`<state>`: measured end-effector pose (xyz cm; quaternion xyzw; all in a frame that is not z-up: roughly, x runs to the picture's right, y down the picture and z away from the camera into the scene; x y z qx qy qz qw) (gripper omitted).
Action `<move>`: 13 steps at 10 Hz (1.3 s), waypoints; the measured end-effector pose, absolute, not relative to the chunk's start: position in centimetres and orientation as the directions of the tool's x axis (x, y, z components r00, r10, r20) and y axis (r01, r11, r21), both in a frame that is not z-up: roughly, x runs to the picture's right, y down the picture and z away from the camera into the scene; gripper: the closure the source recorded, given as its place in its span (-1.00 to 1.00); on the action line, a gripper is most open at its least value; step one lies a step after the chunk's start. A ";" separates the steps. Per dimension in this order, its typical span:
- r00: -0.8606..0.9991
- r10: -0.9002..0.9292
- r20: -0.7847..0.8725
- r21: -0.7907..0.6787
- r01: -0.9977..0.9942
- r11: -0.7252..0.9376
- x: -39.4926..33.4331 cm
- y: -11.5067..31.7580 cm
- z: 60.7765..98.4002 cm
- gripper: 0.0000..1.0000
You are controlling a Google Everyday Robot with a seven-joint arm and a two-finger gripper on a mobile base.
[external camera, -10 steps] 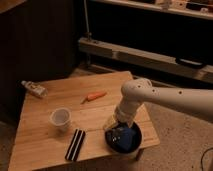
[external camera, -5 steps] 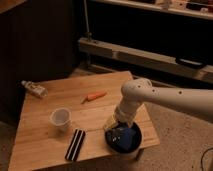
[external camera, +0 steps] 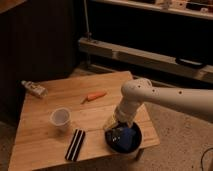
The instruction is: Move the arm in a circular motion
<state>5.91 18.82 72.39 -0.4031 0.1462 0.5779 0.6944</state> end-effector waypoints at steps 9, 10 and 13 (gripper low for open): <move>0.403 0.699 -0.591 -0.445 -0.886 0.135 3.4 16.9 71.8 -0.60; 0.447 0.696 -0.561 -0.468 -0.865 0.179 1.9 16.0 71.6 -0.60; 0.608 0.668 -0.429 -0.551 -0.762 0.340 -5.8 11.8 70.2 -0.60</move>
